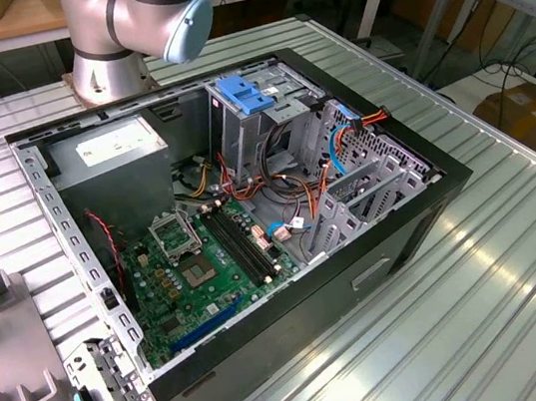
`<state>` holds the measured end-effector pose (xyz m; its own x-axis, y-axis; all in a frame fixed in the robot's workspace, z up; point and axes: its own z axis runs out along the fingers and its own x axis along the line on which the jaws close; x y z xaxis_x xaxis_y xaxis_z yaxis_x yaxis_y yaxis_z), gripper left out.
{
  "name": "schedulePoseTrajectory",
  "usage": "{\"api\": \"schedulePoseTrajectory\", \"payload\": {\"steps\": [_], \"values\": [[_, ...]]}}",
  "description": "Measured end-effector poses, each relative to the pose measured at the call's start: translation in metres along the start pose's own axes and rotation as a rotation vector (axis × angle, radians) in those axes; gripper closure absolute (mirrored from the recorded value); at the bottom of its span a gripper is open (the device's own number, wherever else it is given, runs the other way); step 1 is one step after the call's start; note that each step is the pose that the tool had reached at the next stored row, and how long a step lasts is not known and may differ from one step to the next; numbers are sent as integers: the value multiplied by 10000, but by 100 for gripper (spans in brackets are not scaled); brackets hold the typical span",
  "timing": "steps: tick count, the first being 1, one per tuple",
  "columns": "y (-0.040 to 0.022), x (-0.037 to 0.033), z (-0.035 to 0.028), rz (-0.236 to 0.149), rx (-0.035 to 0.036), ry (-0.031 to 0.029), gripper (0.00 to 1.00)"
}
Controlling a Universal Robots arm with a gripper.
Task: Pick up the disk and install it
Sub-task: 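Pick up the disk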
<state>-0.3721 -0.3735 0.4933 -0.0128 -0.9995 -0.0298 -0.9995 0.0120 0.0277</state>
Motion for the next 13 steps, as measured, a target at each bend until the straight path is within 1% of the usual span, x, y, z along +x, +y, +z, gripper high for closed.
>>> {"api": "schedulePoseTrajectory", "payload": {"steps": [5, 11, 13], "values": [[-70, 6, -2, 0, 1, -1, 63], [-128, 13, -4, 0, 0, 0, 63], [-158, 15, -4, 0, 1, -1, 63]]}}
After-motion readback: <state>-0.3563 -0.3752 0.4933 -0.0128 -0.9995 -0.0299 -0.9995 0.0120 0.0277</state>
